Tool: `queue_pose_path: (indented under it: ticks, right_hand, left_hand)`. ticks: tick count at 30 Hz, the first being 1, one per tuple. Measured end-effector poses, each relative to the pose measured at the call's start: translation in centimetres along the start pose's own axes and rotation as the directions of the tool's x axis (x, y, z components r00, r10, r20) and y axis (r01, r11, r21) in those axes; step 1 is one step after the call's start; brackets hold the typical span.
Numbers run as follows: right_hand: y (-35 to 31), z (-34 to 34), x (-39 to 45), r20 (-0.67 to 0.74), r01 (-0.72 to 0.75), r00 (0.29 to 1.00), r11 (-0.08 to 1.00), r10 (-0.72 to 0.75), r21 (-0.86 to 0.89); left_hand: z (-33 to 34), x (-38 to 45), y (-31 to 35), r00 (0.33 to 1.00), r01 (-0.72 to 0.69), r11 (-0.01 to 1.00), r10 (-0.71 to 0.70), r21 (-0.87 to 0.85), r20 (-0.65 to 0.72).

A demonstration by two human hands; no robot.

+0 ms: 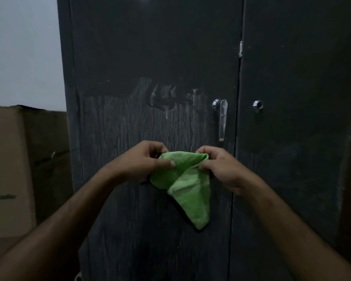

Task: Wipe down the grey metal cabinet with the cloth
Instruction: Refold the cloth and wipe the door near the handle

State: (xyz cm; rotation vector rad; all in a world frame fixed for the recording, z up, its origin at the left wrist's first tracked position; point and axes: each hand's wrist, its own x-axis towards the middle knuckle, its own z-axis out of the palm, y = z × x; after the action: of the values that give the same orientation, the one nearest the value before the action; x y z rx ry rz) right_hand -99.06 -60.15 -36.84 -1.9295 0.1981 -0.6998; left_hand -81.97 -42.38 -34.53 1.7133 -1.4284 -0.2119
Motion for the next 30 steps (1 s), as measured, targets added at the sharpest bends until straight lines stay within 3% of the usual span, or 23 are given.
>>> queue_pose_path:
  ticks: [4, 8, 12, 14, 17, 21, 24, 27, 28, 30]
  right_hand:
    - [0.8, 0.7, -0.3, 0.046, -0.108, 0.993, 0.991, 0.104, 0.083]
    - [2.4, 0.9, -0.5, 0.154, -0.098, 0.979, 0.967, 0.136, -0.236]
    - [4.0, 2.3, -0.6, 0.253, -0.095, 0.956, 0.972, 0.149, -0.216]
    - [4.4, 3.1, -0.7, 0.284, -0.127, 0.948, 0.989, 0.145, -0.079]
    - [3.8, 3.6, -0.7, 0.309, -0.146, 0.945, 0.982, 0.104, 0.118]
    - [2.2, 2.7, -0.7, 0.315, -0.107, 0.948, 0.978, 0.047, 0.178]
    - [0.9, 1.5, -0.5, 0.264, -0.083, 0.964, 0.986, 0.042, 0.144]
    - [-0.3, 0.1, 0.0, 0.220, -0.120, 0.973, 0.971, 0.073, 0.207]
    - [-0.7, -0.3, 0.1, 0.209, -0.130, 0.974, 0.965, 0.082, 0.226]
    - [-1.3, -0.9, 0.3, 0.193, -0.121, 0.978, 0.962, 0.075, 0.243]
  left_hand:
    - [0.8, 0.9, 1.2, 0.993, -0.091, 0.991, 0.098, 0.101, -0.067]
    - [0.8, 1.7, 0.9, 0.997, -0.083, 0.989, 0.083, 0.123, 0.005]
    - [-0.3, 2.1, 0.2, 0.995, 0.010, 1.000, -0.011, 0.015, 0.103]
    - [-0.6, 2.3, -0.4, 0.995, 0.028, 0.999, -0.025, -0.031, 0.095]
    - [-1.0, 2.0, -1.3, 0.999, 0.031, 0.999, -0.031, -0.009, 0.025]
    - [-0.8, 0.9, -2.1, 0.993, -0.058, 0.872, 0.103, 0.486, -0.065]
    - [0.6, -0.3, -1.9, 0.972, -0.030, 0.827, 0.155, 0.561, -0.177]
    - [2.2, -1.4, -1.8, 0.903, 0.091, 0.772, 0.203, 0.629, -0.379]
    - [2.5, -1.9, -1.9, 0.885, 0.148, 0.771, 0.176, 0.619, -0.432]
    - [2.9, -2.7, -2.0, 0.919, 0.264, 0.825, -0.057, 0.500, -0.391]
